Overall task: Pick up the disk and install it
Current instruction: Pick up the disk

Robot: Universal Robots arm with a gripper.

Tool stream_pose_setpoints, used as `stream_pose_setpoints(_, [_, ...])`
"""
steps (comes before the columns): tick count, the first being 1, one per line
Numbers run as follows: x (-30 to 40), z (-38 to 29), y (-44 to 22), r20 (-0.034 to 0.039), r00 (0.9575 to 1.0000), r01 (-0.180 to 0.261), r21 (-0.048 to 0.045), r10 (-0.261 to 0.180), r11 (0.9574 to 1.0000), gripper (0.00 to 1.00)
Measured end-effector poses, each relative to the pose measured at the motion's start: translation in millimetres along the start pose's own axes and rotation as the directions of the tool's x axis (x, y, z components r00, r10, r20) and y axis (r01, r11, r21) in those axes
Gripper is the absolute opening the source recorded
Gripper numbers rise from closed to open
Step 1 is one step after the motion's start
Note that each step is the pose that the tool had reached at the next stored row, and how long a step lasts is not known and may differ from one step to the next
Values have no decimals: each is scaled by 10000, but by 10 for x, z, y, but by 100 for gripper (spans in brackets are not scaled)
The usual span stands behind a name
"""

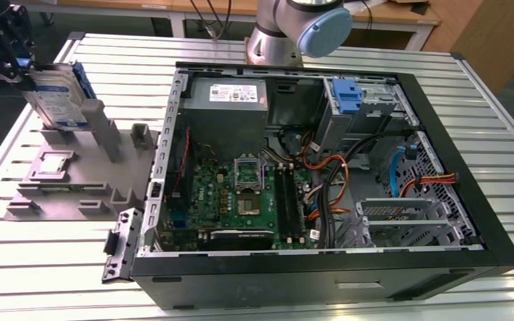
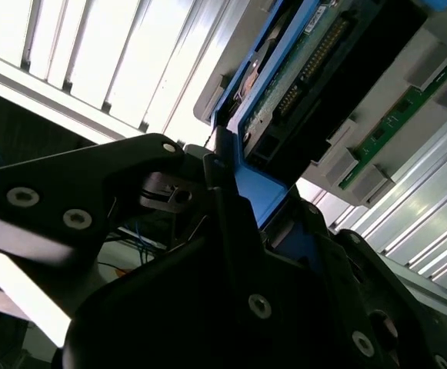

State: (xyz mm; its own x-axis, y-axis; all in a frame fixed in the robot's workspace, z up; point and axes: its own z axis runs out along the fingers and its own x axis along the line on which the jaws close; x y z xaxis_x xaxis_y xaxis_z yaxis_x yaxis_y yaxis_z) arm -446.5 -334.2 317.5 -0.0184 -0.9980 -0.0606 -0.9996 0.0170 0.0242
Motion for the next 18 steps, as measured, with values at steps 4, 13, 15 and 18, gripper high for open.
stream_pose_setpoints(4, [-2, -31, 1, 0, 10000, 0, 0, 0, 10000, 37])
stream_pose_setpoints(13, [-5, -78, 2, 1, 10000, 0, 1, 0, 10000, 37])
stream_pose_setpoints(15, [-5, -77, 1, 2, 10000, 0, 3, 0, 10000, 37])
stream_pose_setpoints(18, [-5, -82, 2, 0, 10000, 0, 0, 0, 10000, 37])
